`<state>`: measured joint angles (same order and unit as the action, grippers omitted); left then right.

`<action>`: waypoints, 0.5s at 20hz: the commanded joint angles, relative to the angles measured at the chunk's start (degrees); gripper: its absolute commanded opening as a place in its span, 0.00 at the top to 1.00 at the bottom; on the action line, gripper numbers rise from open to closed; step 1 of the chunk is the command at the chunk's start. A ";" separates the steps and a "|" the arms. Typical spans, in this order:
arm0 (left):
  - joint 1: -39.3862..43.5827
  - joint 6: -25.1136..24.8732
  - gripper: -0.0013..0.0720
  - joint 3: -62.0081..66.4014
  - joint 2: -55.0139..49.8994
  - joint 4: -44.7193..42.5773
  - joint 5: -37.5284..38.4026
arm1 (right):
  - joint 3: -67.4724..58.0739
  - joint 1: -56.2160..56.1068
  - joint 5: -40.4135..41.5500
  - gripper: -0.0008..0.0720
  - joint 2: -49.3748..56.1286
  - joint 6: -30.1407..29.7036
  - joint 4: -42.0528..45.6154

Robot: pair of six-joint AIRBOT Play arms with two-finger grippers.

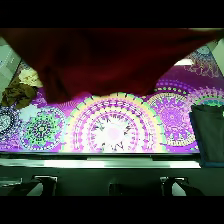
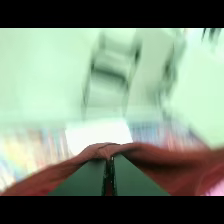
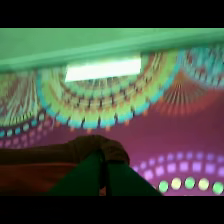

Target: Fold the clothes and pants, and hang the long-sleeved shirts on hangers.

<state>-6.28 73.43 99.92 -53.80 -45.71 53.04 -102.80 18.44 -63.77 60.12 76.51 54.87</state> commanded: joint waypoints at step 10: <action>-0.52 0.57 0.95 6.80 11.54 -9.99 -7.76 | -2.89 -0.04 4.50 0.94 -20.39 3.69 7.74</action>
<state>-6.74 73.45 106.45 -41.82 -50.35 42.61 -105.56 18.44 -57.19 40.36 77.30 59.02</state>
